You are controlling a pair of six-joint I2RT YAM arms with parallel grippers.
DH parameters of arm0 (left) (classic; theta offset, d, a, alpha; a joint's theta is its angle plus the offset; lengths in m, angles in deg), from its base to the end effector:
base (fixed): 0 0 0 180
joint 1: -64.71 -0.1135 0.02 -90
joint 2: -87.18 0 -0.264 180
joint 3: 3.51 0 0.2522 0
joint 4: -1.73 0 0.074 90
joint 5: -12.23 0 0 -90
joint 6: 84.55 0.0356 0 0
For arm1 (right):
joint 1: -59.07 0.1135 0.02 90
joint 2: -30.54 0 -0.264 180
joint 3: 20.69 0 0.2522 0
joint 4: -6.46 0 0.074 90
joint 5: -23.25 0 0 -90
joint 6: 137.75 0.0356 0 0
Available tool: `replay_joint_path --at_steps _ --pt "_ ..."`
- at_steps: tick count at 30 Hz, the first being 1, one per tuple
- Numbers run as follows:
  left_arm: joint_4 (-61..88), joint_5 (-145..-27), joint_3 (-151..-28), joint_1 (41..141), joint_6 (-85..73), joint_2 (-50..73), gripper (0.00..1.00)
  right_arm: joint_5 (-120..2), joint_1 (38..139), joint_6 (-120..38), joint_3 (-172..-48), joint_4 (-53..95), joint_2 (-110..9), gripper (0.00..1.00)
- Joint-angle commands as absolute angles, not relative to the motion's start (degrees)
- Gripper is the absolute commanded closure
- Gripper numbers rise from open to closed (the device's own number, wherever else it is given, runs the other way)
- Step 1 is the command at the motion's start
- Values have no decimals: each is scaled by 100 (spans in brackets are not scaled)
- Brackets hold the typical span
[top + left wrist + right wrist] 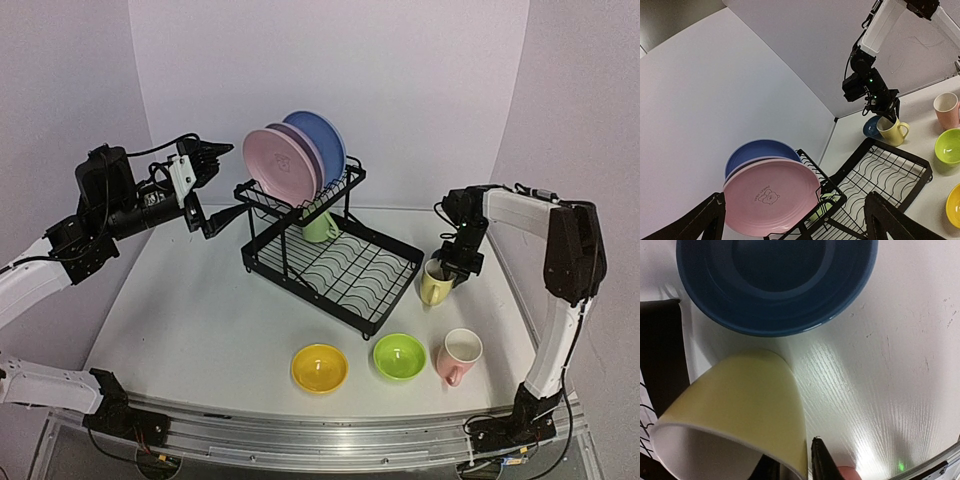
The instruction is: Load the mixed dishes into the dish rack
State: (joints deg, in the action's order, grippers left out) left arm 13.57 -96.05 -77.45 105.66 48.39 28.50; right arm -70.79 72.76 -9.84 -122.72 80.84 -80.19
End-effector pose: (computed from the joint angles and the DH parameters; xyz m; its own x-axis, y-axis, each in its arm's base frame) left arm 0.1692 -0.1616 0.4118 0.6180 0.3201 -0.7180 0.5980 0.4014 0.6937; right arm 0.3659 0.0865 0.2135 -0.9010 0.4114 -0.1380 0.4129 0.9106 0.0188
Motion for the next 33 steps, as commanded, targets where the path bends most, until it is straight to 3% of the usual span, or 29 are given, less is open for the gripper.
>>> replay_joint_path --at_steps 1,2,12,21,28,33 --pt "1341 -9600 -7827 10575 4754 2846 4 -7080 7280 -923 -12536 8009 -8177 93" --pt "1333 -9599 -7832 10575 4747 2843 4 -7115 7286 -917 -12511 8009 -8180 100" --pt "1640 -9876 -7903 10575 4546 2792 6 -7783 7392 -1361 -11734 8057 -6781 100" --pt "2236 -10426 -8395 10575 3603 2380 6 -8942 8229 -2932 -12141 8055 -5682 100" --pt "2849 -10631 -9734 10601 2149 1519 14 -10152 8931 -3031 -13051 7967 -5564 100" --pt "3928 -9734 -11557 11092 1922 286 17 -10607 9498 -2538 -14041 7928 -5847 100"
